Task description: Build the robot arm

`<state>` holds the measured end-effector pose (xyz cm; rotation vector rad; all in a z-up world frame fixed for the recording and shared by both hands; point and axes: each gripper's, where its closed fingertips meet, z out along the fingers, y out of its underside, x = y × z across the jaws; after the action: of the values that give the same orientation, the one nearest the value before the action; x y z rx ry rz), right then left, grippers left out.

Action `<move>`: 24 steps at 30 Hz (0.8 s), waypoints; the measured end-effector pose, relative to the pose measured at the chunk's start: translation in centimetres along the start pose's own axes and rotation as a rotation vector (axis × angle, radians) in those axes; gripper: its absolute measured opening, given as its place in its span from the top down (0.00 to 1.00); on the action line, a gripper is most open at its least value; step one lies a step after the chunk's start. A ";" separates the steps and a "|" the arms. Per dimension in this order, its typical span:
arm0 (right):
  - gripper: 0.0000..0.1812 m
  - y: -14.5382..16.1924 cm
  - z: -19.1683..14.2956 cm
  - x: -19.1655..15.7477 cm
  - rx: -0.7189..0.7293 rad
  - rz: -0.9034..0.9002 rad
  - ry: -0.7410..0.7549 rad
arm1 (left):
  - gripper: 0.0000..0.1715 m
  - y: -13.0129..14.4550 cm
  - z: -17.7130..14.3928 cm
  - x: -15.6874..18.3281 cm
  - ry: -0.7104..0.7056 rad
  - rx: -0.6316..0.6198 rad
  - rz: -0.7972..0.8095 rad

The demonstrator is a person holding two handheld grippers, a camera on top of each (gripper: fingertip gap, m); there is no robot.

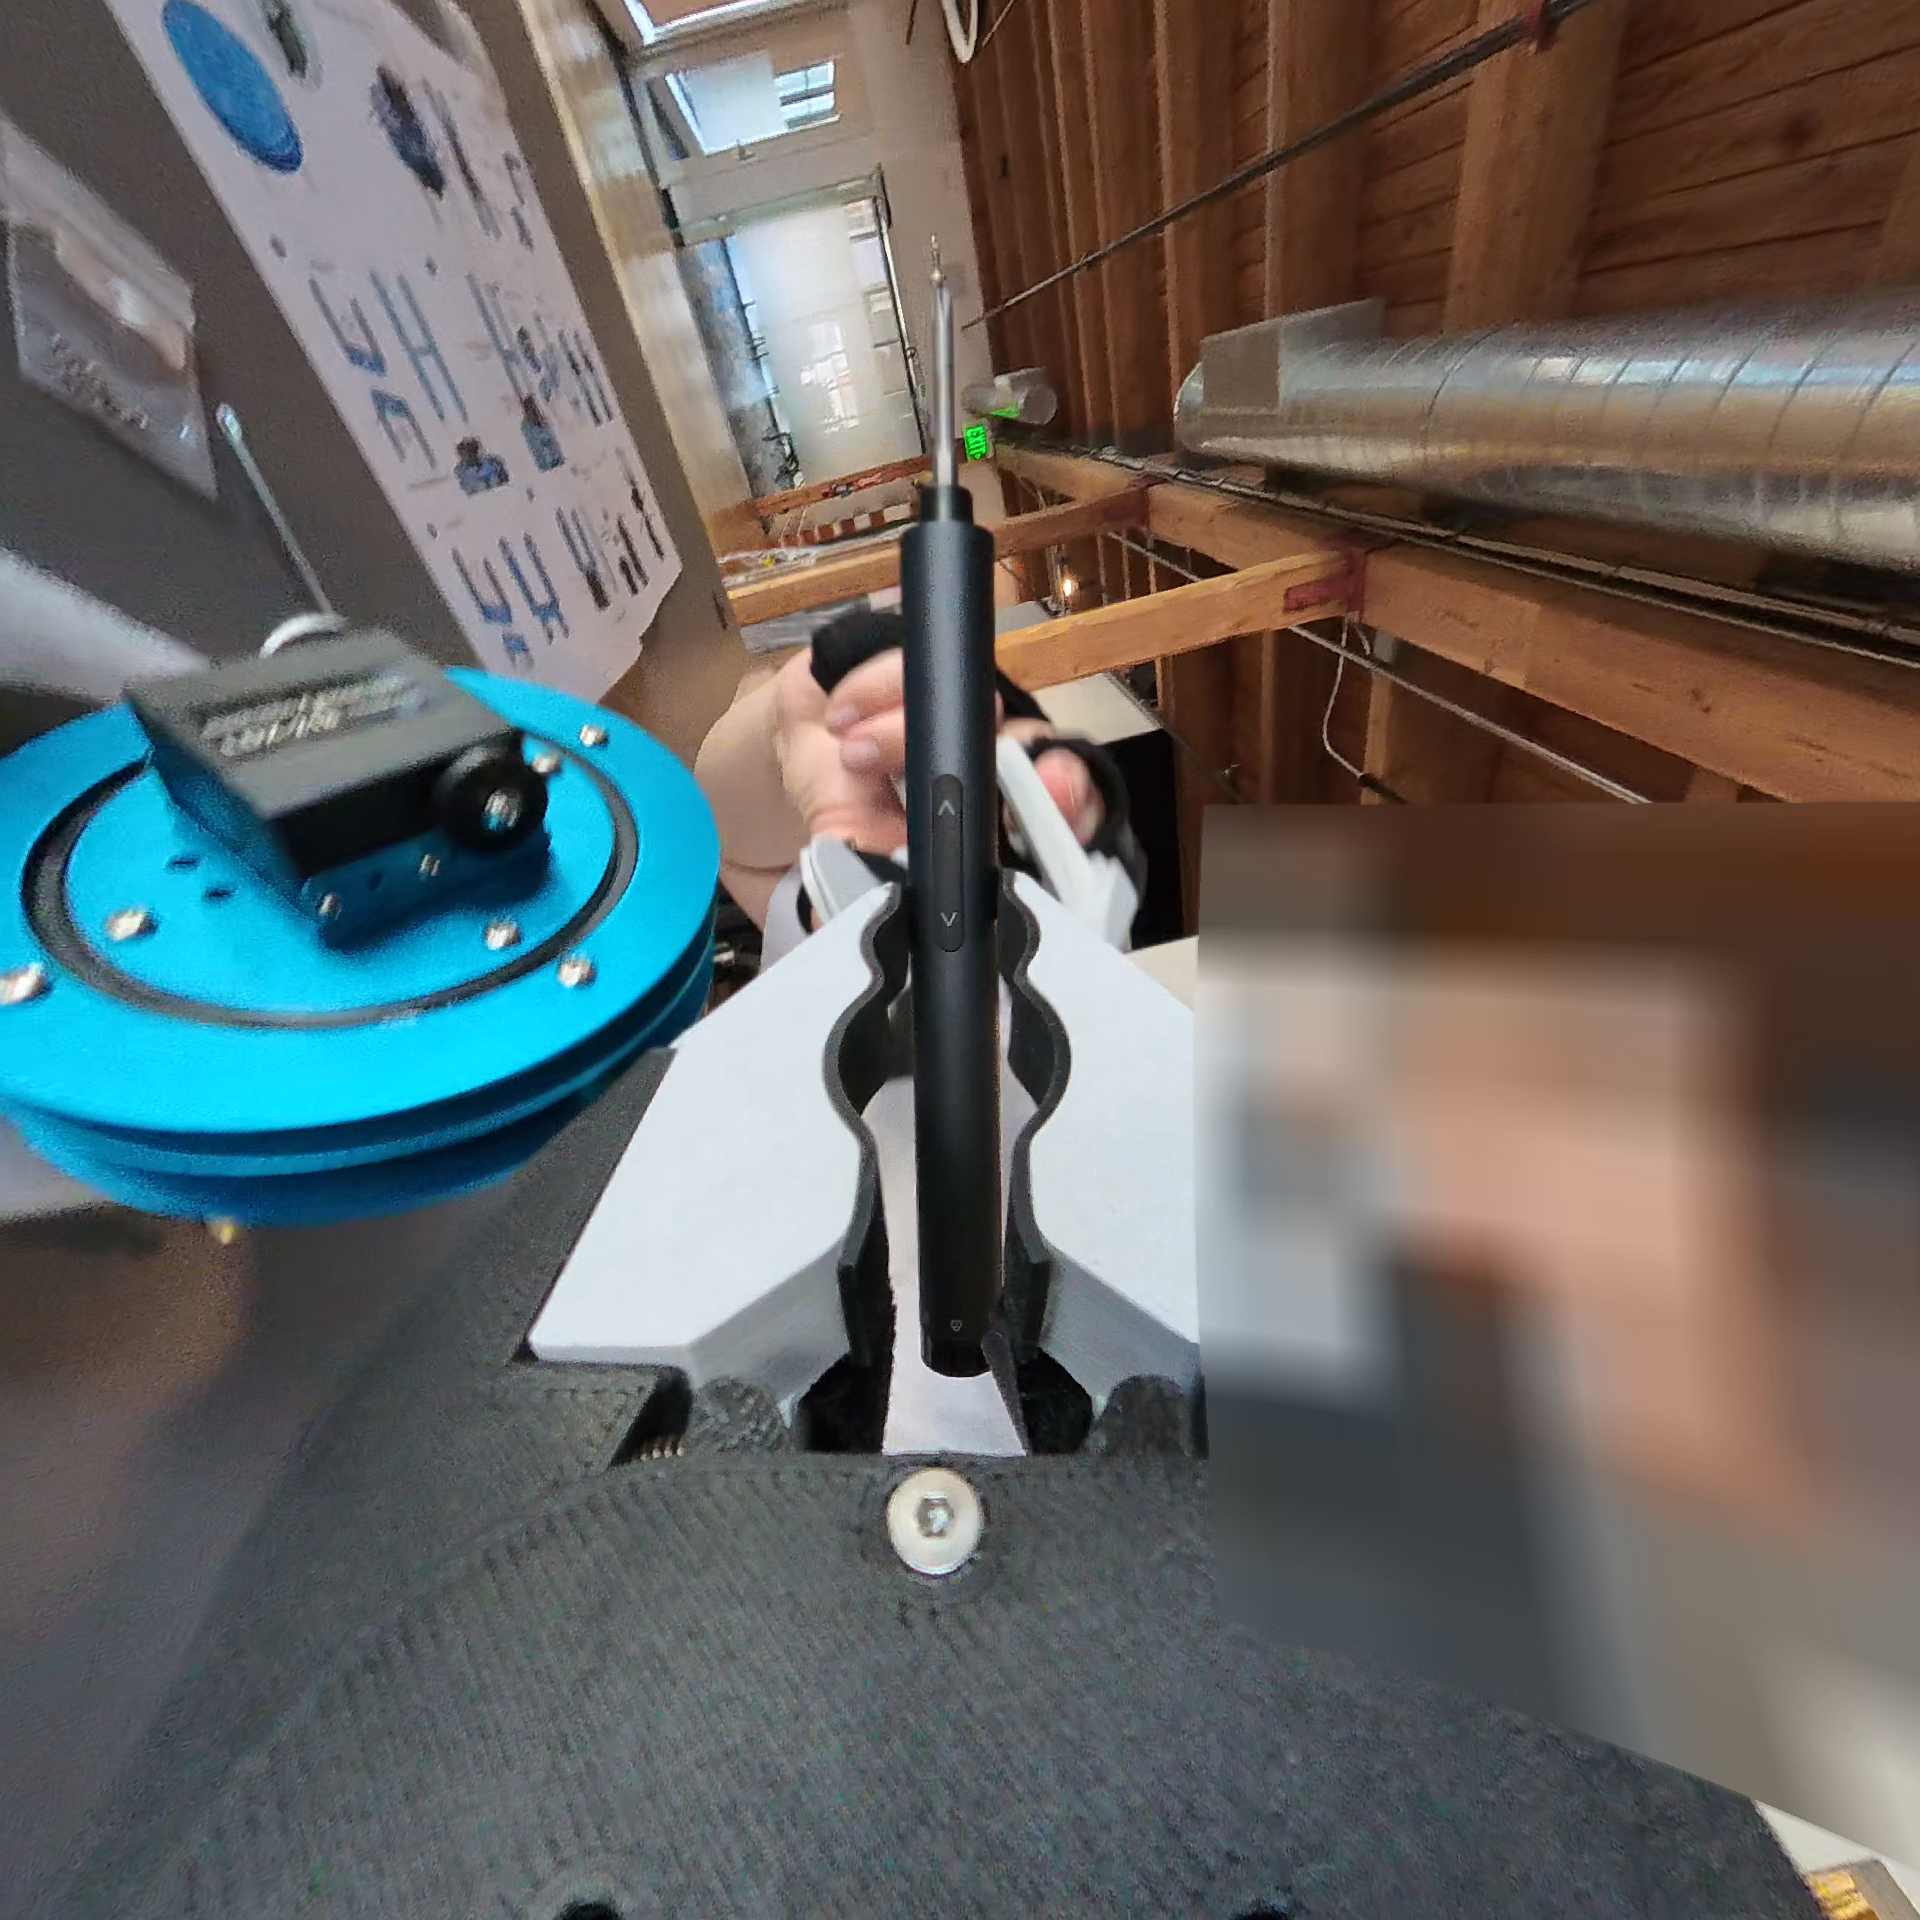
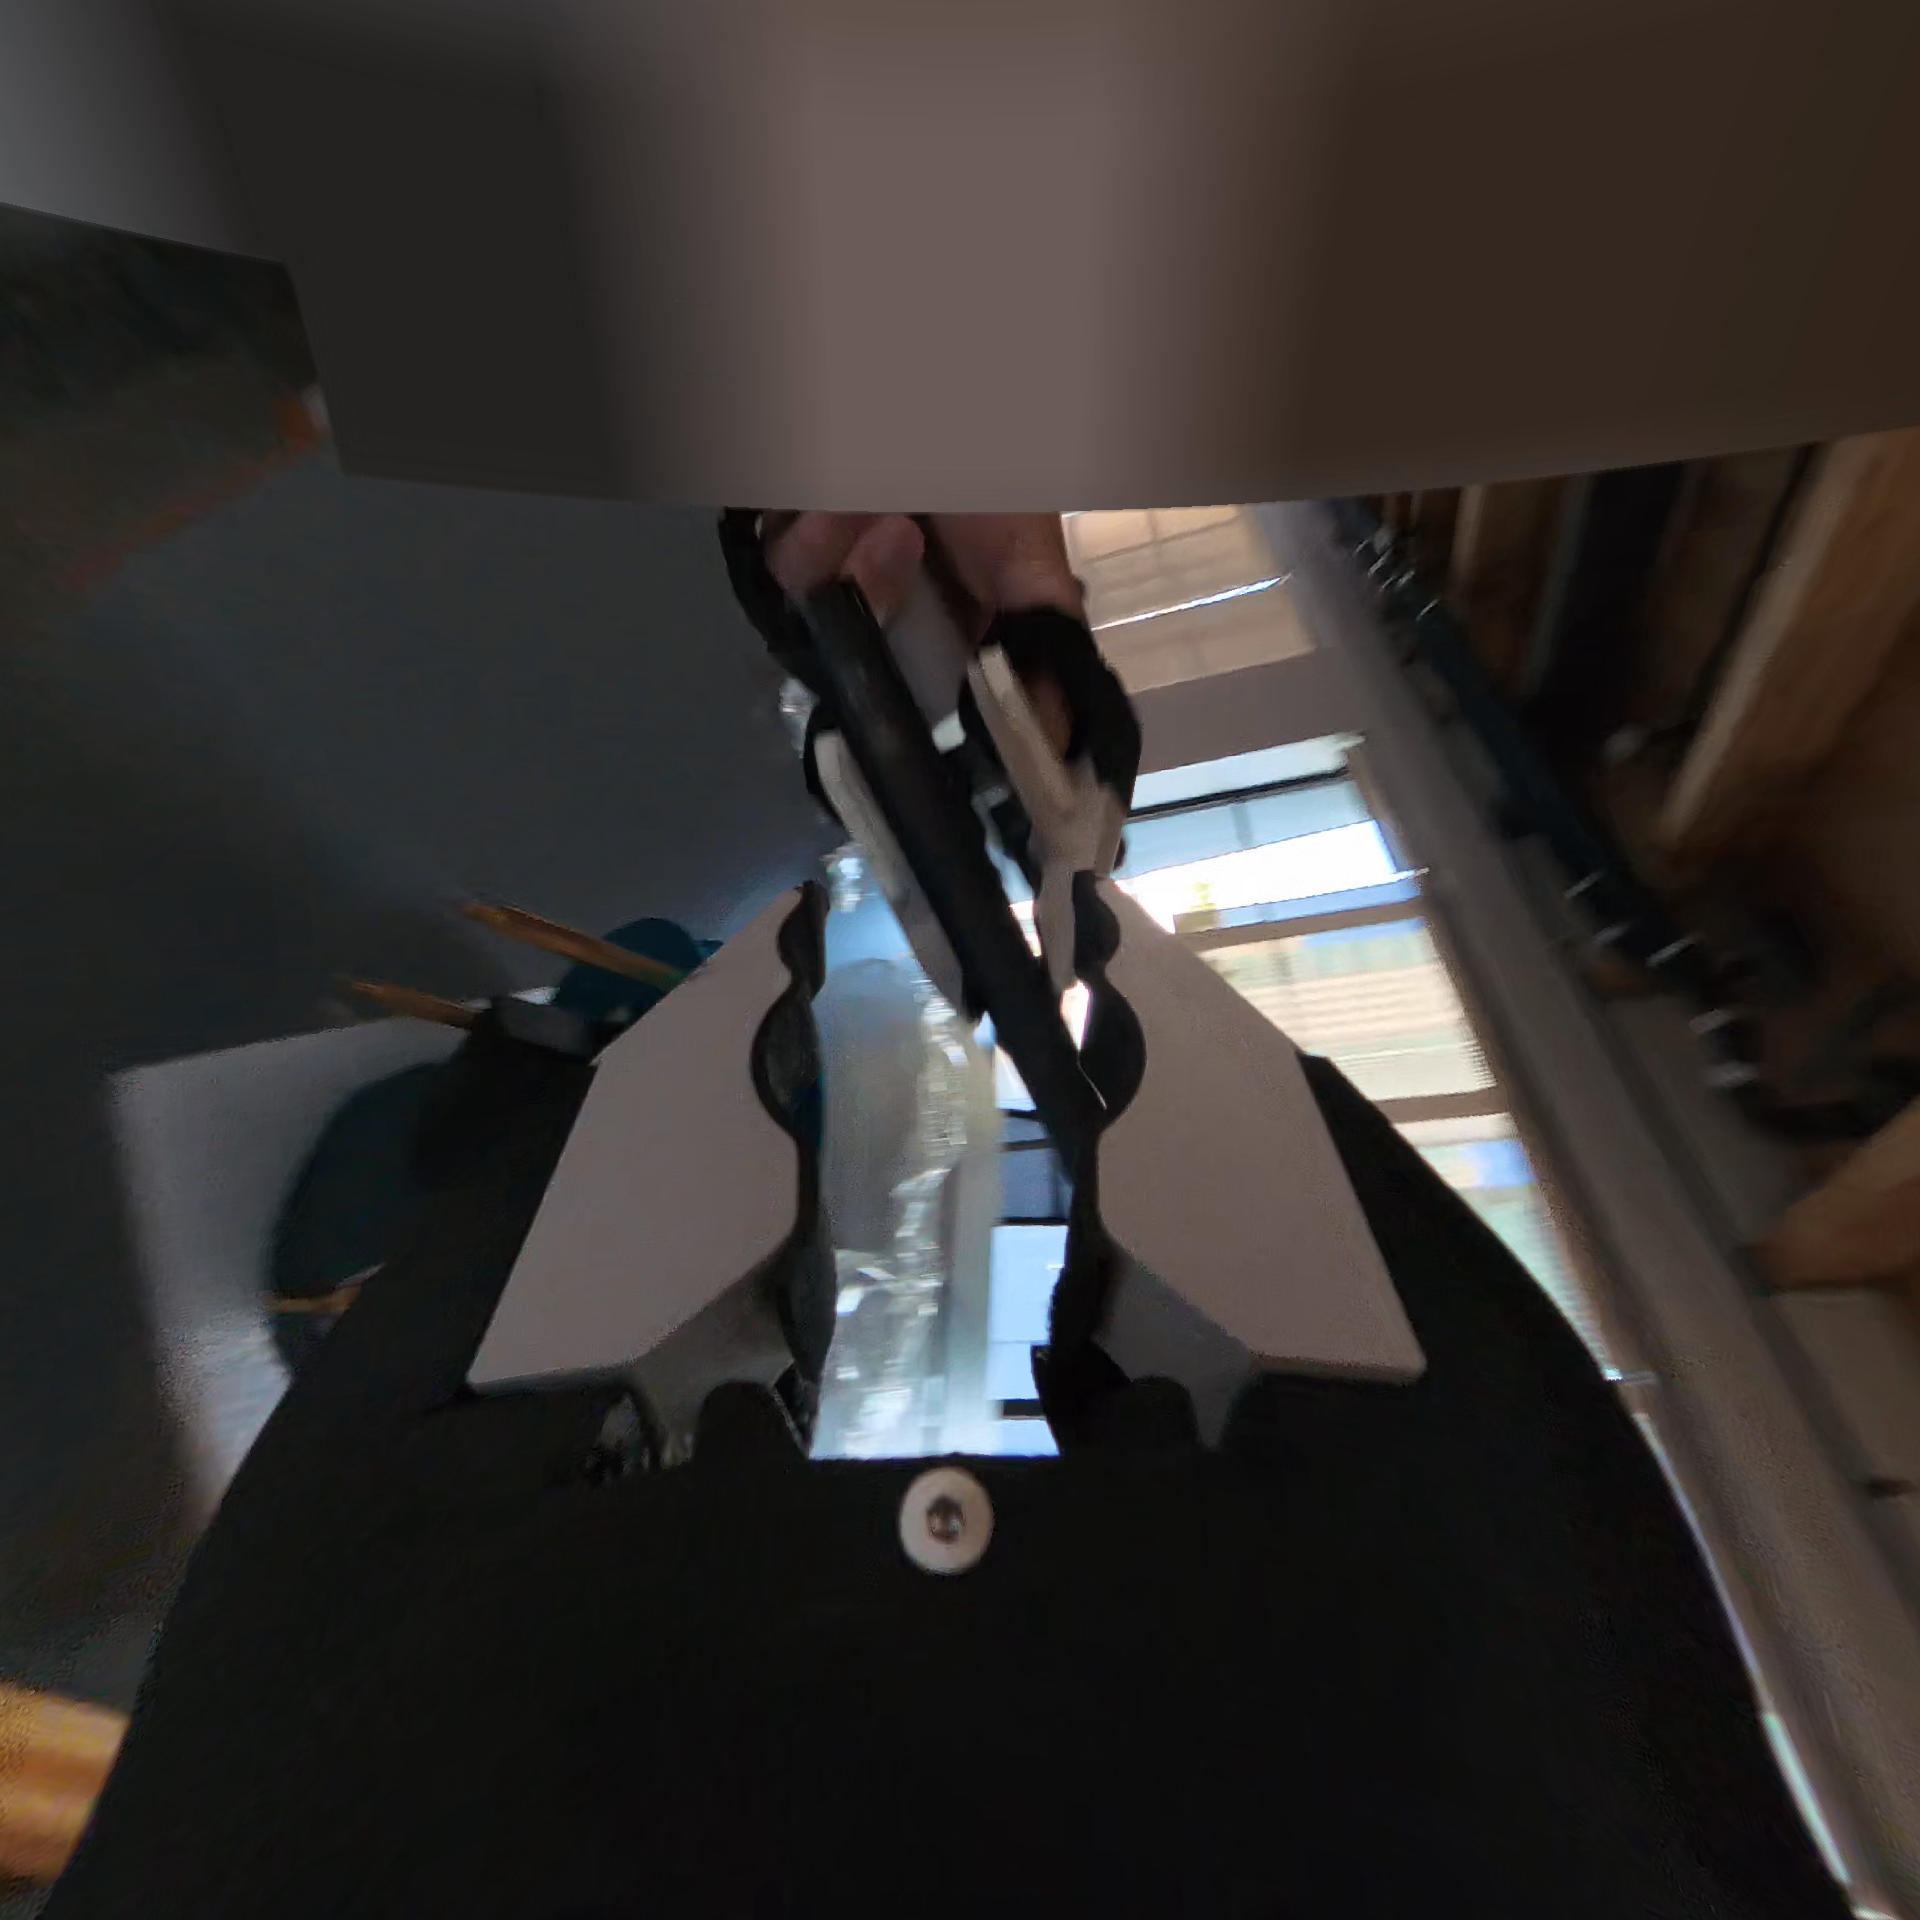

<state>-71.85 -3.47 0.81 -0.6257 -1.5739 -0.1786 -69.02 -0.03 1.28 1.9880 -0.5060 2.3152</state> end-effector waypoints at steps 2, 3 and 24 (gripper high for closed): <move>0.74 -1.0 0.2 0.0 0.011 -0.153 0.016 | 0.92 -1.0 0.9 0.8 0.025 0.017 0.007; 0.74 -0.9 0.3 0.1 -0.010 -0.222 0.023 | 0.91 -1.4 1.3 1.2 0.043 0.021 0.007; 0.91 0.0 -0.6 2.5 -0.162 -0.518 0.081 | 0.91 -1.4 4.4 2.6 0.121 0.023 -0.079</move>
<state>-71.26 -3.04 3.31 -0.3170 -1.6267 -0.7148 -64.90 -0.37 4.68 1.8271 -0.3864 2.3850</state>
